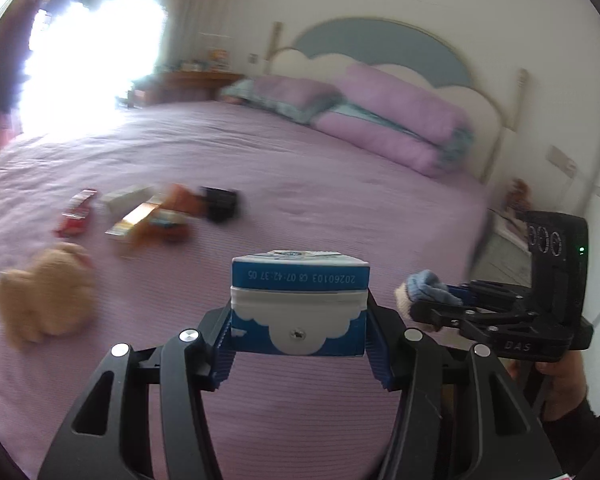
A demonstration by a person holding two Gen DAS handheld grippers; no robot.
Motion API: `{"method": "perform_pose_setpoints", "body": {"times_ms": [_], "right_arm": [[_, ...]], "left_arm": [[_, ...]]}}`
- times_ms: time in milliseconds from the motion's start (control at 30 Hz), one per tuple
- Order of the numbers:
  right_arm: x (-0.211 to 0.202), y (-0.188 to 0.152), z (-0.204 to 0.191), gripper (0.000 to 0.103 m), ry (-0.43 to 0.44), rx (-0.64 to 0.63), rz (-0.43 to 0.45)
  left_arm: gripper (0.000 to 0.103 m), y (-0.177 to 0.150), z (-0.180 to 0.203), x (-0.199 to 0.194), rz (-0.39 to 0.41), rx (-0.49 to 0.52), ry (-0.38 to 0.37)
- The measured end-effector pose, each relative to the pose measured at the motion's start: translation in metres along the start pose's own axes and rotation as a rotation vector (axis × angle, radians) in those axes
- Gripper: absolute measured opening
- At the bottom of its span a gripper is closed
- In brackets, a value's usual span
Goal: Collect trash
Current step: 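Carry carton and sock to the yellow wastebasket and open both tools over it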
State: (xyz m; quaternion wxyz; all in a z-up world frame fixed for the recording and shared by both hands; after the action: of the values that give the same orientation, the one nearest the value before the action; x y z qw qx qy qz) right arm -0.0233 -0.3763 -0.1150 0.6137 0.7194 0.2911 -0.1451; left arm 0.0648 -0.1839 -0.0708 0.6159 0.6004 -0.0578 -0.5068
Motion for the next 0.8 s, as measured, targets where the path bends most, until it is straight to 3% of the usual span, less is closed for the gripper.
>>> {"method": "perform_pose_setpoints", "body": {"times_ms": [167, 333, 600, 667, 733, 800], "right_arm": [[-0.054, -0.044, 0.048, 0.038, -0.134, 0.091, 0.014], [-0.103, -0.111, 0.102, 0.038, -0.298, 0.228, -0.027], [-0.113, -0.2, 0.148, 0.038, -0.382, 0.399, -0.154], [-0.11, -0.216, 0.154, 0.042, -0.413, 0.428, -0.202], [-0.113, -0.226, 0.165, 0.075, -0.456, 0.448, -0.221], [-0.12, -0.231, 0.173, 0.077, -0.512, 0.466, -0.211]], "left_arm": [[0.054, -0.027, 0.069, 0.038, -0.088, 0.075, -0.128], [0.054, -0.058, 0.137, 0.076, -0.189, 0.146, -0.25], [0.054, -0.106, 0.211, 0.127, -0.335, 0.227, -0.351], [0.054, -0.116, 0.223, 0.132, -0.357, 0.25, -0.356], [0.054, -0.124, 0.231, 0.137, -0.381, 0.27, -0.36], [0.054, -0.132, 0.236, 0.142, -0.403, 0.284, -0.361]]}}
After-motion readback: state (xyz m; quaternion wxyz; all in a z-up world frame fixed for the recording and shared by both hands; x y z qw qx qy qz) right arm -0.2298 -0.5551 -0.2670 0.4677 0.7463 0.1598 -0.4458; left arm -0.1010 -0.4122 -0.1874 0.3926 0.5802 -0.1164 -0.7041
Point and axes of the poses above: each gripper's, at about its wrist camera, not at the fingertips, and x roughly the way its jaws point, z to its right, y to its top, the point moved 5 cm from there along x, roughly the way its jaws point, and after that the axes turned 4 degrees about -x, right-handed, at the moved point
